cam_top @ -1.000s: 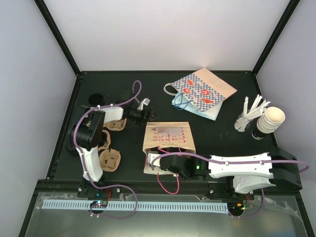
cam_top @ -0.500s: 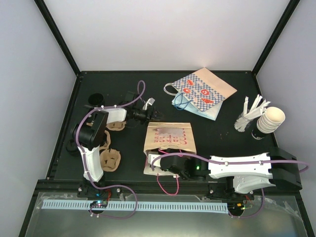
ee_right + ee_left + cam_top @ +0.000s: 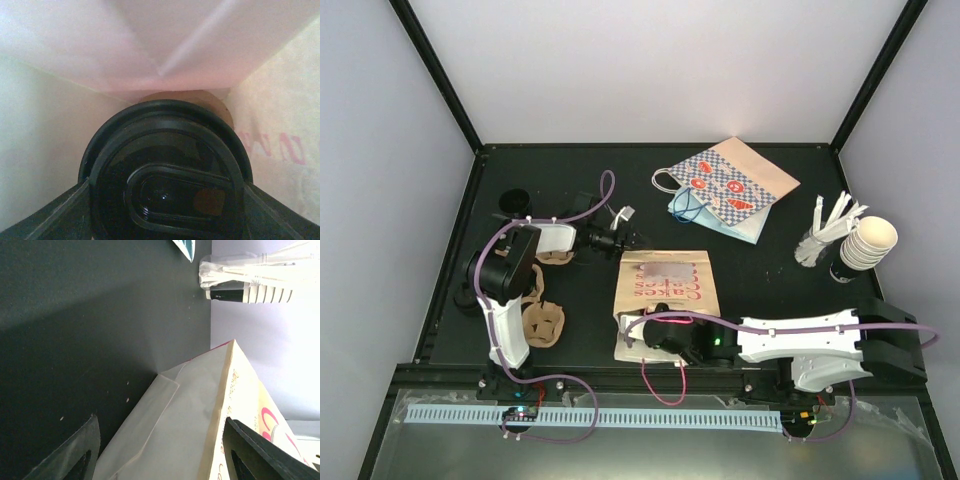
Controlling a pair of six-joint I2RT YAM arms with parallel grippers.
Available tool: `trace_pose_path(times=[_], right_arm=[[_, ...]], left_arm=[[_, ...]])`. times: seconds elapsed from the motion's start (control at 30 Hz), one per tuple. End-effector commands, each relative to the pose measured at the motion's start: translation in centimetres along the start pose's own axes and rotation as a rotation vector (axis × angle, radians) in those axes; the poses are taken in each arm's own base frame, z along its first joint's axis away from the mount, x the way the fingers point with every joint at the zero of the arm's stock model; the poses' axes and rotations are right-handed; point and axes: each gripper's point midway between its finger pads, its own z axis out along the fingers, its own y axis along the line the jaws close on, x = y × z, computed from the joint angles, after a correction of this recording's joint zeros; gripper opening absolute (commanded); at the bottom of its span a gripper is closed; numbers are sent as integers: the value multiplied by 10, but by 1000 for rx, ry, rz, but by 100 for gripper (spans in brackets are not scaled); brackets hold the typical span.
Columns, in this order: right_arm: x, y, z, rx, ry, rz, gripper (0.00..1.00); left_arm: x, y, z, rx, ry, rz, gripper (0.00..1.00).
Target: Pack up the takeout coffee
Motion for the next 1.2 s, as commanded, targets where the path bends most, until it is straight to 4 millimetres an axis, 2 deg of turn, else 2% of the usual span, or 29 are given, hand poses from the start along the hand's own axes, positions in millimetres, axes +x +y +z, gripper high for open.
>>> trace_pose_path(times=[0.0,0.3,0.6,0.93,1.17], right_arm=[[-5,-7,6,35,16,15,40],[-6,-9,15,61,38,-5,40],[-8,-28,15,139,26,35,39],[-6,-35,16,148,-13,98,40],[-1,-31,28,123,19,85,40]], left_arm=[[10,-17,-3,32,25,56,70],[19,-16,-5,27,27,49,68],[17,-19,-9,26,8,57,66],[22,-22,-7,54,35,41,65],[30,-20,-7,60,50,25,62]])
